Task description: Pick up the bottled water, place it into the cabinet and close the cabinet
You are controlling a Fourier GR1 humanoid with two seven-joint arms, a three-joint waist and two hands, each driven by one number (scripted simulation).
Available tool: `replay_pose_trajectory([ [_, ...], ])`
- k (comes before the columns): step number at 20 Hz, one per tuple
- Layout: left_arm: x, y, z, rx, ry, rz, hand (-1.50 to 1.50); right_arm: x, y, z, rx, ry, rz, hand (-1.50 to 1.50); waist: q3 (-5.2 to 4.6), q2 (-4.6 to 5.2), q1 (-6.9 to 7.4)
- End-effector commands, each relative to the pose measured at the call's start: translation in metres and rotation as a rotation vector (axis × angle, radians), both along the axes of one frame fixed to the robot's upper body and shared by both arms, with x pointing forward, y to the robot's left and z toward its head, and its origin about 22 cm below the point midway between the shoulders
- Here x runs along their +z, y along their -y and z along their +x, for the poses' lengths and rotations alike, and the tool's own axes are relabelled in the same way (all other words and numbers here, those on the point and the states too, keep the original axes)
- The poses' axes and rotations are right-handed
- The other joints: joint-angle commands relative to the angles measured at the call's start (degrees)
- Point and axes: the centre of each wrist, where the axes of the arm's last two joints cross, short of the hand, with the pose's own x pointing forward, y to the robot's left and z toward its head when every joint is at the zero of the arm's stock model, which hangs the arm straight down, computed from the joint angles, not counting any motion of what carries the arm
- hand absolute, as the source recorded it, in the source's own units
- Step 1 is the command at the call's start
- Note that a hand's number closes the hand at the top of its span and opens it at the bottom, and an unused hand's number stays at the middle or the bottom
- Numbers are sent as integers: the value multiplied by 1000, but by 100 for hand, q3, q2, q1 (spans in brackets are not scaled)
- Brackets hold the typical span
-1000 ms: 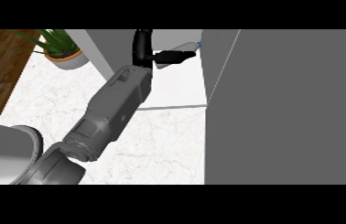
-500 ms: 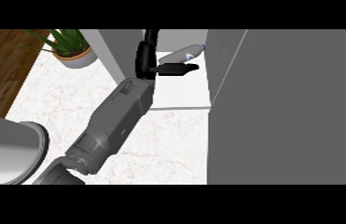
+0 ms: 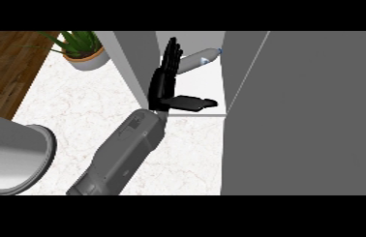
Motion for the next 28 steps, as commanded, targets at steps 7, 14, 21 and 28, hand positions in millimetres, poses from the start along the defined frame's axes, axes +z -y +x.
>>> replay_pose_trajectory([
  [7,-6,-10,-71,-162,31,-109,-150,27,0,-7,-19,35,-66,-150,2,12,29],
  [14,3,-23,-111,-189,-10,-144,150,50,-5,-11,207,62,-182,150,-5,-14,48],
  [21,-3,-76,-147,-119,-19,-121,-150,48,-2,-13,424,28,-258,150,0,-10,8],
  [28,3,-134,-177,-24,-5,-127,-150,60,-22,-17,514,105,-288,150,-13,-49,-11],
])
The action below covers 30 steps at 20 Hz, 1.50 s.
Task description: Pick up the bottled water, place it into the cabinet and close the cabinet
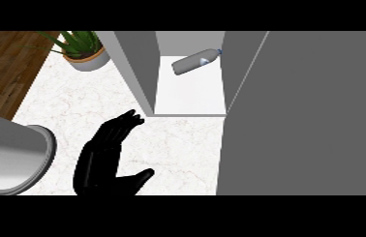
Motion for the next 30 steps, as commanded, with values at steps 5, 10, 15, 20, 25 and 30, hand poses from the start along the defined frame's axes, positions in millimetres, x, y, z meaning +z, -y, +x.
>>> replay_pose_trajectory([
  [5,2,-40,-35,54,-35,-88,-150,46,-22,-5,226,84,-117,150,-22,6,42],
  [10,13,-75,-46,71,-55,-85,-150,54,-33,-1,297,141,-112,150,-47,-41,170],
  [15,23,-89,-52,61,-41,-89,-150,49,-41,3,363,137,-118,150,-72,-52,316],
  [20,22,-105,-60,59,-30,-91,-150,38,-57,-3,309,24,72,150,-84,27,378],
  [25,29,-123,-61,5,-26,-64,-150,30,-67,1,321,16,166,150,-73,113,620],
  [30,28,-128,-62,-8,-14,-67,-150,25,-69,8,320,7,113,150,-93,176,859],
])
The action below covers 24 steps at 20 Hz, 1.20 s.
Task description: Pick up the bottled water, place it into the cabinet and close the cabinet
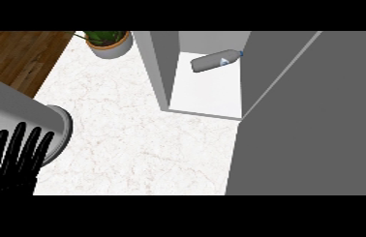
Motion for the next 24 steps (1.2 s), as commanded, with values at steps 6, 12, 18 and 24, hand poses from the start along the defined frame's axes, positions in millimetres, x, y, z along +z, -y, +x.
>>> replay_pose_trajectory([
  [6,11,-11,1,-78,24,10,-150,17,-29,7,262,57,-9,150,-18,124,429],
  [12,13,-20,2,-97,17,39,-150,17,-26,21,296,119,-125,150,-43,145,674],
  [18,17,-23,6,-122,24,45,-150,28,-21,35,355,248,-229,150,-83,124,833],
  [24,20,-29,10,-112,29,52,-150,27,-28,44,384,250,-261,150,-76,134,770],
])
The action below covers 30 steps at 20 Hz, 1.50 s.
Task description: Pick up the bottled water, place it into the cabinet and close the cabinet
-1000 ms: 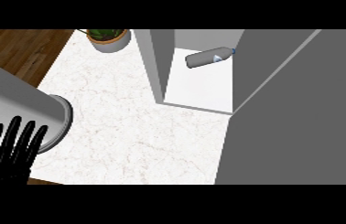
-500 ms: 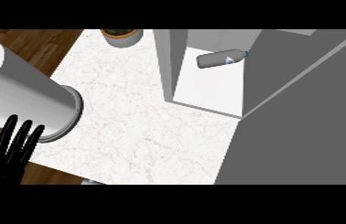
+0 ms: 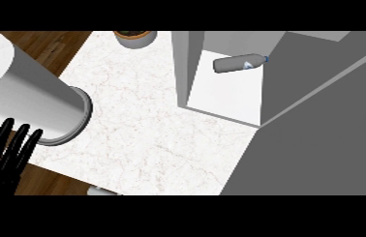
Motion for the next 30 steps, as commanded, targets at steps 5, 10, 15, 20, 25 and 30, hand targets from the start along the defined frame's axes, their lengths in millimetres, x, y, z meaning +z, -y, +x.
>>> replay_pose_trajectory([
  [5,4,-8,3,-4,7,8,-150,8,-22,6,132,43,-84,150,-26,3,35],
  [10,3,-12,5,8,10,-4,-150,5,-26,10,134,10,-62,150,-16,57,-64],
  [15,2,-14,4,-2,4,1,-150,-4,-31,10,175,-71,1,150,-12,161,50],
  [20,12,-14,12,-20,51,4,-150,-14,-34,15,239,-143,57,150,15,250,158],
  [25,8,-15,10,-25,29,-2,-150,-17,-29,27,175,-153,67,150,9,253,153],
  [30,8,-22,11,-18,28,6,-150,-9,-34,52,87,-98,19,150,19,158,36],
])
